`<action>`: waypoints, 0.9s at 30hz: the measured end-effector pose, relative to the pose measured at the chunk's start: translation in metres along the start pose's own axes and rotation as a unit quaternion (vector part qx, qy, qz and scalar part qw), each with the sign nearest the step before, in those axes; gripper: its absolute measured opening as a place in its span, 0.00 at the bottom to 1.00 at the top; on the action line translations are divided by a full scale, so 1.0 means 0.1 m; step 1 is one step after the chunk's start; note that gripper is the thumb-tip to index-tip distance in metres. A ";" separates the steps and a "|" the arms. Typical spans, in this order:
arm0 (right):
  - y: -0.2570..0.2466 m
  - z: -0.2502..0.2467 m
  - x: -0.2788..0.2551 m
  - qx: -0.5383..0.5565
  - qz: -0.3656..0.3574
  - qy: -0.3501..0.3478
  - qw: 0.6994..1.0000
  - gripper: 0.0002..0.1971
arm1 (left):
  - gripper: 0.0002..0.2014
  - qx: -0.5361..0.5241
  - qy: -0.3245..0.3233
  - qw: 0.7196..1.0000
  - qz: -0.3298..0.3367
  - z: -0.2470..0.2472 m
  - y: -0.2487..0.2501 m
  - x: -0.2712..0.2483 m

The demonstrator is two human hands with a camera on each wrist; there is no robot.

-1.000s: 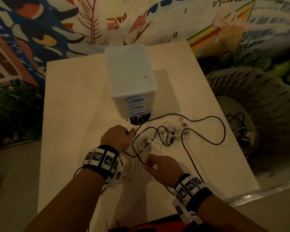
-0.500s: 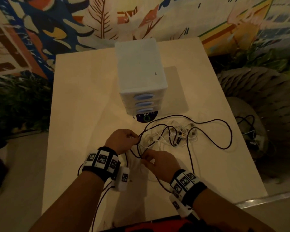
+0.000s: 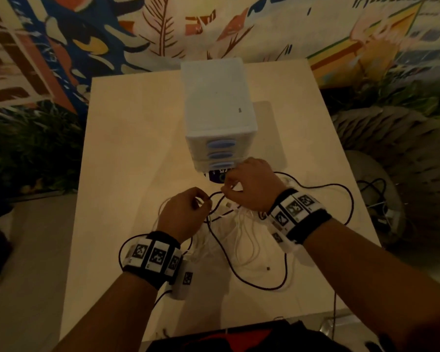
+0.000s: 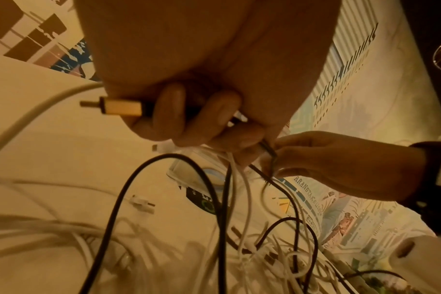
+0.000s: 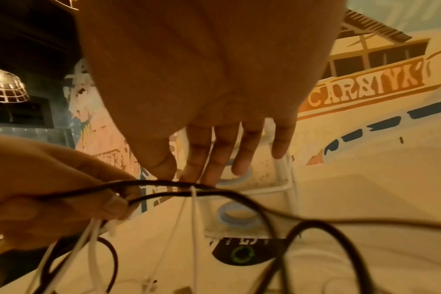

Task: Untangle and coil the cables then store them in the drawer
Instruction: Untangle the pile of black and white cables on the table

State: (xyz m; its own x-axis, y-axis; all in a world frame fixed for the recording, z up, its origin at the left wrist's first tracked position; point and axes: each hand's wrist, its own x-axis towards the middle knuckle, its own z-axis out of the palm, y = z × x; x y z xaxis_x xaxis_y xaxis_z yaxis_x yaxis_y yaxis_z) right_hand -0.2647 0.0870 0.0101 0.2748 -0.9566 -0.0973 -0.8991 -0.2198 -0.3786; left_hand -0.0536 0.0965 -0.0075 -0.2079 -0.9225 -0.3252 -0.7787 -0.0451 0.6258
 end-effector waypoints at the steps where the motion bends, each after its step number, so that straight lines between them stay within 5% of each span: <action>1: 0.05 -0.03 -0.02 -0.007 0.006 0.008 1.000 0.14 | 0.06 -0.002 0.004 1.000 -0.005 -0.01 0.00 -0.01; 5: 0.18 -0.07 -0.21 -0.043 0.006 -0.023 0.999 0.19 | 0.06 -0.036 0.015 0.999 -0.001 -0.05 0.00 -0.06; 10: 0.03 -0.21 -0.18 0.096 -0.062 0.078 0.990 0.10 | 0.05 -0.014 0.033 0.998 0.055 -0.08 0.10 -0.15; 16: -0.25 -0.31 0.10 0.004 -0.104 -0.172 0.980 0.16 | 0.09 0.050 0.062 0.994 0.078 -0.03 0.14 -0.23; 21: -0.10 -0.32 -0.04 0.033 -0.137 0.028 0.990 0.15 | 0.19 0.128 0.019 0.992 -0.002 -0.09 0.03 -0.28; 27: -0.05 -0.48 -0.19 0.159 -0.070 0.048 0.984 0.09 | 0.46 0.204 0.015 0.979 -0.008 -0.19 -0.01 -0.36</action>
State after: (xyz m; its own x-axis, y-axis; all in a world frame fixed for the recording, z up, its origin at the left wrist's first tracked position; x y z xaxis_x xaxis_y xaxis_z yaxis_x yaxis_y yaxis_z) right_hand -0.2819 0.0967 0.0575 0.3406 -0.9384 0.0579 -0.6984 -0.2938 -0.6527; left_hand -0.0338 0.1224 0.0168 -0.1813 -0.9341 -0.3077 -0.9545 0.0919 0.2835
